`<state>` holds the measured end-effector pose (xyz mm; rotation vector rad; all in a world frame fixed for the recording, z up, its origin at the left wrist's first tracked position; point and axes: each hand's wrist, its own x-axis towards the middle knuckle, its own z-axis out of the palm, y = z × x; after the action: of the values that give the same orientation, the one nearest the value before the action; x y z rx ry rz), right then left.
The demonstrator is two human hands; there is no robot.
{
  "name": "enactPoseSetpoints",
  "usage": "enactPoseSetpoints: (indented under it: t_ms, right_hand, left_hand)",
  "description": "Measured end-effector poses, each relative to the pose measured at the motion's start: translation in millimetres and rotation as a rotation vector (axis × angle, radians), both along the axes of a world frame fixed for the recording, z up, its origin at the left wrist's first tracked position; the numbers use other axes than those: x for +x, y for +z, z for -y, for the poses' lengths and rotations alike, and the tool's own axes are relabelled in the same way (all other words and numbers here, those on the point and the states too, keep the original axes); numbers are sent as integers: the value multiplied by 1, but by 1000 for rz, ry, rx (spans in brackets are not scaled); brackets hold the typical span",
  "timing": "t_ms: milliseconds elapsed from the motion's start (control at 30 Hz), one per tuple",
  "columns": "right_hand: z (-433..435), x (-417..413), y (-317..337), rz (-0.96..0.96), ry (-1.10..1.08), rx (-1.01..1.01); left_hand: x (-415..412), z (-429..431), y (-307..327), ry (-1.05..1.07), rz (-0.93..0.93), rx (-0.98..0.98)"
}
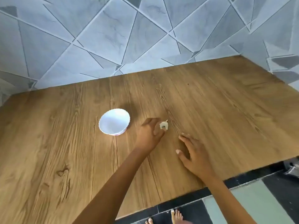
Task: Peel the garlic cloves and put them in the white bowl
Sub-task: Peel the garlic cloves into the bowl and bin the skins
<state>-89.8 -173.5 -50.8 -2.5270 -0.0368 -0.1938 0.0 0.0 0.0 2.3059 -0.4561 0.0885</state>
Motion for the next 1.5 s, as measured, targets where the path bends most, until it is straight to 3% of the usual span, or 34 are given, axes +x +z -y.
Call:
enactPoseSetpoints:
  t_ms: [167,267,333,433,500,567,733,900,1233,1500]
  right_hand:
    - [2,3,-4,34,-3,4]
    - [2,11,1,16,21,137]
    - [-2,21,8,-2,7,355]
    - [-9,46,21,-142,-75,873]
    - [-10,62,29,-263,-64,1189]
    - [-10,73,34,-330,-23,1308]
    - [-10,85,33,-354,-20,1262]
    - [-12,90,34,-348,-44,1187]
    - [-25,92,26,-272,-80,1119]
    - [-18,93,31,-337,-46,1143]
  left_hand:
    - [23,26,-9,-8,-84,171]
    - [28,27,-13,32,-93,70]
    - [27,25,-13,49,-146,-144]
    - [21,22,-11,34,-296,-469]
    - [18,20,-10,43,-353,-551]
    - [16,19,-6,55,-377,-594]
    - [16,18,-5,94,-144,-308]
    - [16,18,-6,156,-44,-117]
    - [13,25,-13,267,56,-120]
    - [18,7,-11,-32,-9,-143]
